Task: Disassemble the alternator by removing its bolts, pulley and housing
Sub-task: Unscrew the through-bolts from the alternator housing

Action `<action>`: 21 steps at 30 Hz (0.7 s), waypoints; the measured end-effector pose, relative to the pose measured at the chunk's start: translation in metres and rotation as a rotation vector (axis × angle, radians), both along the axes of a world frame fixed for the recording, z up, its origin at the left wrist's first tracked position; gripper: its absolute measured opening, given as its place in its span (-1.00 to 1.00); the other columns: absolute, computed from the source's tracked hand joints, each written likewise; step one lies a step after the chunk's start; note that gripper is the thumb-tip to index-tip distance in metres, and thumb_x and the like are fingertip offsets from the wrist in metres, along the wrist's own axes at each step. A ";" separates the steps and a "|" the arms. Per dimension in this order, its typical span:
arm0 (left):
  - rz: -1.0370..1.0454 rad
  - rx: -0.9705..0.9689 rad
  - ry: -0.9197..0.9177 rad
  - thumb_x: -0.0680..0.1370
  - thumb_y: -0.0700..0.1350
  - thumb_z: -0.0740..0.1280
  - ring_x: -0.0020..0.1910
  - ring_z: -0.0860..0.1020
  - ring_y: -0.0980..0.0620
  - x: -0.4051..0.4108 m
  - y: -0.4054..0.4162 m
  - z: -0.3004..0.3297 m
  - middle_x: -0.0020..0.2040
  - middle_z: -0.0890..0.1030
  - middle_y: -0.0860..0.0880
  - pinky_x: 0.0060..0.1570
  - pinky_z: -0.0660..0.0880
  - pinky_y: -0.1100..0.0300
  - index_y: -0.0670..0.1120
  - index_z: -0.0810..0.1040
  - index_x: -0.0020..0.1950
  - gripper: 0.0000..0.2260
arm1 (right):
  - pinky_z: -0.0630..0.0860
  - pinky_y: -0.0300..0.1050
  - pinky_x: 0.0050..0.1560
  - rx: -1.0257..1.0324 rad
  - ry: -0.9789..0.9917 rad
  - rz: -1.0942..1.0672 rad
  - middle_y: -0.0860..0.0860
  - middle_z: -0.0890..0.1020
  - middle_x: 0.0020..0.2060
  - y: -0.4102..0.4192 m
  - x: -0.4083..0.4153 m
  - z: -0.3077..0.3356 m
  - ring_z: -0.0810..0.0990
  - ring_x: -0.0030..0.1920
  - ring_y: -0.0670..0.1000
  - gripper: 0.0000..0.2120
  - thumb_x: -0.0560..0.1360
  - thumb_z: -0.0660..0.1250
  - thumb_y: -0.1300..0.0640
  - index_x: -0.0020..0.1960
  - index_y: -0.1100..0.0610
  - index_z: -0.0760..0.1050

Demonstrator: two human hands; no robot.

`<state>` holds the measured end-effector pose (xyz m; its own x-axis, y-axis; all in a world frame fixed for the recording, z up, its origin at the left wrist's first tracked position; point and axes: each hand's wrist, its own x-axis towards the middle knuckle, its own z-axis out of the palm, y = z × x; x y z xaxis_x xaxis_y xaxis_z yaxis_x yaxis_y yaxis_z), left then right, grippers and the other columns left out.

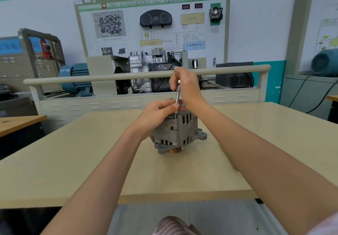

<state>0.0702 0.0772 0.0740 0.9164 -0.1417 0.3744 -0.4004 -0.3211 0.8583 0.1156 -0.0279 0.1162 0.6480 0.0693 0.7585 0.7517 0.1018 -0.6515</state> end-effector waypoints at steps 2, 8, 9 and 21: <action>0.000 -0.024 0.001 0.59 -0.10 0.27 -0.05 0.63 0.21 0.000 0.001 -0.001 -0.03 0.70 0.06 -0.15 0.48 0.44 -0.09 0.61 0.18 -0.78 | 0.41 -0.30 -0.23 0.001 0.039 0.056 0.04 0.41 -0.58 0.003 0.000 0.003 0.41 -0.39 0.02 -0.50 0.57 0.05 0.19 -0.54 0.17 0.34; 0.023 -0.136 -0.027 0.53 -0.21 0.35 -0.24 0.65 0.20 0.001 0.001 -0.003 -0.23 0.70 0.08 -0.31 0.49 0.42 -0.06 0.65 -0.02 -0.88 | 0.33 -0.09 -0.34 -0.287 -0.185 -0.185 0.17 0.44 -0.52 0.005 -0.011 -0.002 0.39 -0.44 0.06 -0.64 0.41 0.10 0.14 -0.47 0.33 0.39; 0.042 -0.144 -0.041 0.52 -0.24 0.36 -0.29 0.64 0.21 0.001 0.001 -0.004 -0.29 0.69 0.09 -0.35 0.48 0.42 -0.05 0.65 -0.10 -0.89 | 0.27 -0.05 -0.38 -0.376 -0.233 -0.250 0.18 0.41 -0.54 0.008 -0.014 -0.001 0.35 -0.46 0.09 -0.63 0.44 0.13 0.16 -0.49 0.31 0.35; 0.124 -0.148 -0.031 0.44 -0.31 0.41 -0.45 0.57 0.28 0.005 -0.005 0.000 -0.45 0.62 0.14 -0.48 0.42 0.43 -0.06 0.56 -0.27 -0.82 | 0.13 -0.19 -0.48 -1.014 -0.349 -0.999 -0.01 0.29 -0.45 0.017 -0.016 0.018 0.26 -0.48 -0.03 -0.62 0.55 0.09 0.04 -0.41 0.12 0.20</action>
